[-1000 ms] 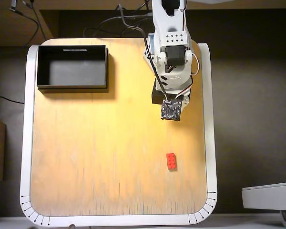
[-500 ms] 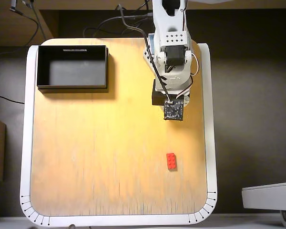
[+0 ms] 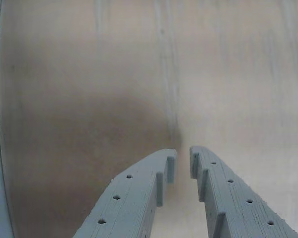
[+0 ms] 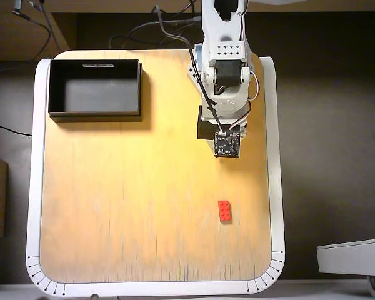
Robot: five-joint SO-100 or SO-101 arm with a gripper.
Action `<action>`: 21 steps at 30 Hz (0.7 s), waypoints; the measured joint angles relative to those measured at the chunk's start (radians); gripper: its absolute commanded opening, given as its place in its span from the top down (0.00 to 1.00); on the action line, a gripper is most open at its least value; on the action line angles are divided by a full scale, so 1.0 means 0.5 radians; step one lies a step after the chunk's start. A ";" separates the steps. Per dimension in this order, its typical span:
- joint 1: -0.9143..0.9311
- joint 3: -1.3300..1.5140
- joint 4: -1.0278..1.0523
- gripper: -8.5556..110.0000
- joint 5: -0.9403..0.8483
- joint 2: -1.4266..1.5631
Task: Grasp a lego block and put it in the bin.
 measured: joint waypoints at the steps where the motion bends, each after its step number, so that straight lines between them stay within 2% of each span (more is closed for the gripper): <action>1: -0.003 -0.009 0.000 0.93 0.000 0.000; 11: -0.003 -0.160 0.000 0.93 0.000 0.000; 16: -0.003 -0.479 0.000 0.93 -0.018 -0.046; 21: -0.006 -0.923 0.012 0.93 -0.071 -0.417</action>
